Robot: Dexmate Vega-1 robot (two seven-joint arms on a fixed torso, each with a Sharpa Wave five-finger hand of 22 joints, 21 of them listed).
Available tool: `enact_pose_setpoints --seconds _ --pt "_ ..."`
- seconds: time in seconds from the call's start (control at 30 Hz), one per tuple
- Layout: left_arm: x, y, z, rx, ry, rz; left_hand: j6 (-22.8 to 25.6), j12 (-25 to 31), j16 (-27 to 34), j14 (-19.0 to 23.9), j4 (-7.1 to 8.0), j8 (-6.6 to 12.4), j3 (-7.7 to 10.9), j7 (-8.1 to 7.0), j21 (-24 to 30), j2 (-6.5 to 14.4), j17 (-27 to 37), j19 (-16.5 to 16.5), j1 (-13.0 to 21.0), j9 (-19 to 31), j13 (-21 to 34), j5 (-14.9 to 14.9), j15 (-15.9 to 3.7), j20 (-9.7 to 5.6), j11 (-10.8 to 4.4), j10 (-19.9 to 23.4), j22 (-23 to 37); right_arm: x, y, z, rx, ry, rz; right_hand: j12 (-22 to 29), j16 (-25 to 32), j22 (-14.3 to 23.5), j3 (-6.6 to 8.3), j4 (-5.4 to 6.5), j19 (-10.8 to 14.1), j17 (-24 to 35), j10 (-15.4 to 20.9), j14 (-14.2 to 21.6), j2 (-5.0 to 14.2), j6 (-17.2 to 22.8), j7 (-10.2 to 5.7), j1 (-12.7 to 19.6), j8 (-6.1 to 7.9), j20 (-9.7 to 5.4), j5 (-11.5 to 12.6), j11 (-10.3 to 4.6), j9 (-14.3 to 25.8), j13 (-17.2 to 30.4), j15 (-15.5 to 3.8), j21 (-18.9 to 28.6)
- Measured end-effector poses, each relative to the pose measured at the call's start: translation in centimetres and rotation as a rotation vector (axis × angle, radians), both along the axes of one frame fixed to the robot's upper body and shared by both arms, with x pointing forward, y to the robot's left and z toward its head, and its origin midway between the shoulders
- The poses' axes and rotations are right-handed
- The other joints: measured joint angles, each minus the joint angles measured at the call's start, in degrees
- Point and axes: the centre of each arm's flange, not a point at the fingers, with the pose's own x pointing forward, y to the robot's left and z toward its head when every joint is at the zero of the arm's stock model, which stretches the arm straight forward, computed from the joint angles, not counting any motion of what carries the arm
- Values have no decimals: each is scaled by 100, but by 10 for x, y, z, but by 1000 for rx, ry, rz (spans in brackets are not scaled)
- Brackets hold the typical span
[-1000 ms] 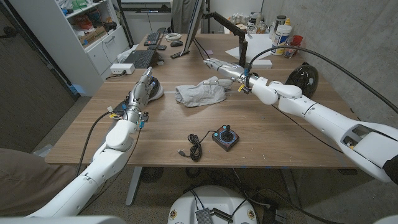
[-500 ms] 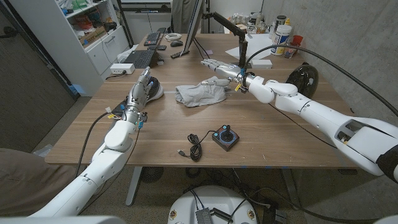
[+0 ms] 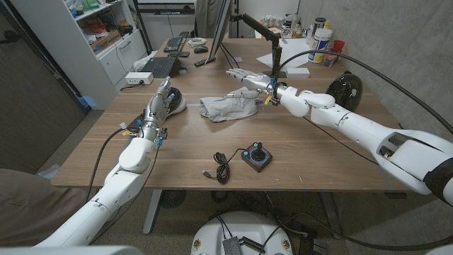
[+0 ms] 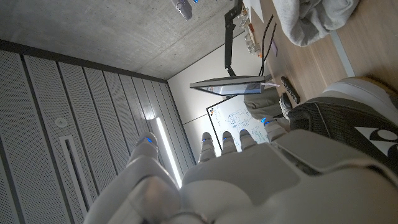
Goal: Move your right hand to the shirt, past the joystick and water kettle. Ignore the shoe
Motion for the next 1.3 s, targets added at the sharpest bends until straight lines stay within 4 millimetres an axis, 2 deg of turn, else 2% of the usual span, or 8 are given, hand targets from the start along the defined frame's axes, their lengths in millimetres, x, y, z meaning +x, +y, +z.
enact_pose_setpoints --seconds 0.23,1.3 --pt "0 1 -2 3 5 1 0 0 0 0 0 0 0 0 18 0 0 0 0 0 0 0 0 0 0 0 0 2 4 1 -9 -7 -5 0 0 0 0 0 0 0 0 0 0 0 0 0 45 0 0 0 0 0 0 0" --pt "1 -6 -4 20 29 -1 31 0 0 0 1 27 -1 30 22 0 0 0 0 1 0 0 0 0 0 0 -2 13 12 4 -23 -11 -29 0 0 0 -24 -24 -41 -14 0 0 53 1 1 54 45 42 39 1 0 0 0 0"
